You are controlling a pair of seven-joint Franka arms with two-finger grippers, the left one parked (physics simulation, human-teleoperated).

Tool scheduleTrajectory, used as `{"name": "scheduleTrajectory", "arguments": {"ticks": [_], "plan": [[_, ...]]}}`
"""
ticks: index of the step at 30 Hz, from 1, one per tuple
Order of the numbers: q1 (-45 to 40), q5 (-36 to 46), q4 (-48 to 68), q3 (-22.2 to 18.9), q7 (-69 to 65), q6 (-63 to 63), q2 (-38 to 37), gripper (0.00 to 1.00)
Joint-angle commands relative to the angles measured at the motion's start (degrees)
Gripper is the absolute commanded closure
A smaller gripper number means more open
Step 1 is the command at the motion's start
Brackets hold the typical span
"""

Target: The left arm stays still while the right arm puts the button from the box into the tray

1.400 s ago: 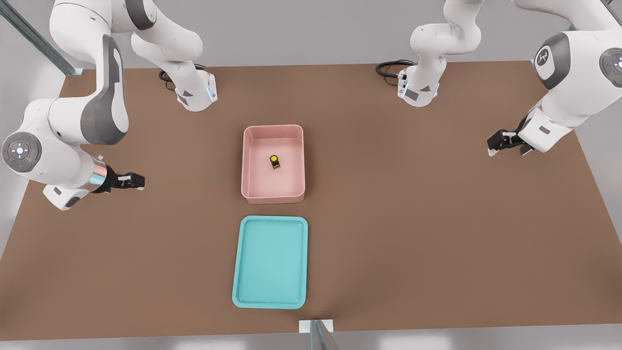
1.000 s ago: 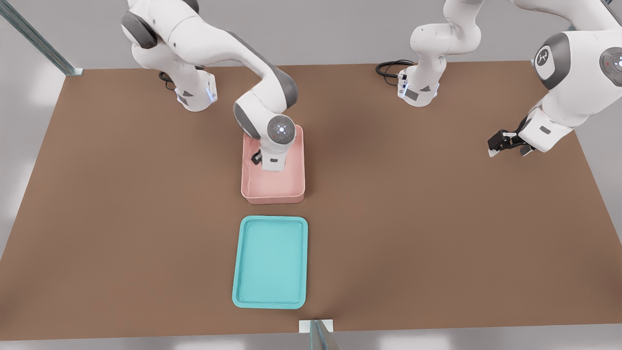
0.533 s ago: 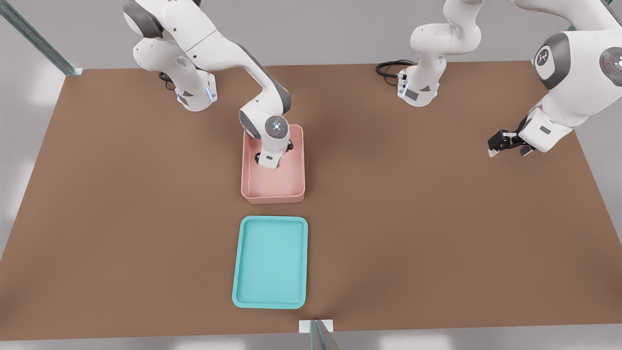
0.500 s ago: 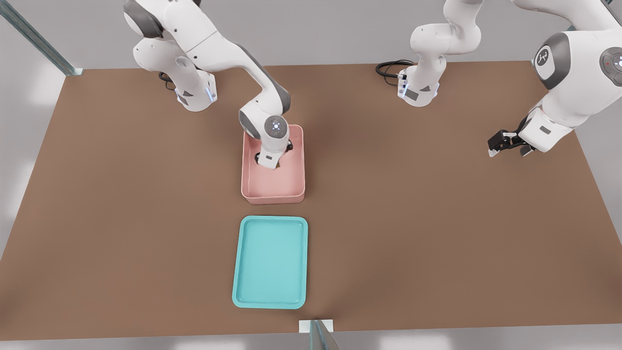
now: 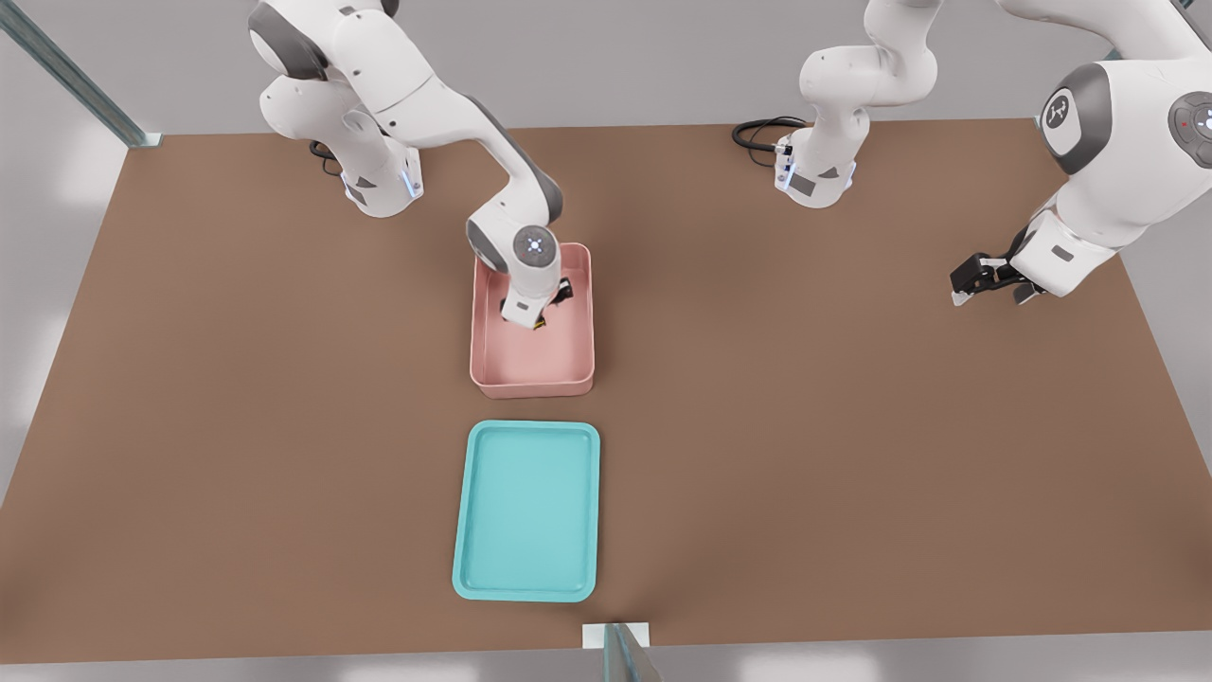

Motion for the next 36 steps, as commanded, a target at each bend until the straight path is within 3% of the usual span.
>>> {"name": "scheduleTrajectory", "arguments": {"ticks": [1, 17, 20, 27, 30, 34, 36], "plan": [[-0.1, 0.1, 0.0, -0.3, -6.6, 0.7, 0.1, 0.0], [1.9, 0.3, -0.9, -1.1, -9.0, 2.5, 3.8, 0.0], [2.0, 2.2, -0.8, -1.1, -9.0, 2.5, 3.8, 0.14], [2.0, 2.2, -0.6, -1.1, -9.0, 2.5, 3.8, 0.15], [2.0, 2.2, -0.6, -1.1, -9.0, 2.5, 3.8, 0.24], [2.0, 2.2, -0.6, -1.1, -9.0, 2.5, 3.7, 0.29], [2.0, 2.2, -0.6, -1.1, -9.1, 2.5, 3.7, 0.37]]}}
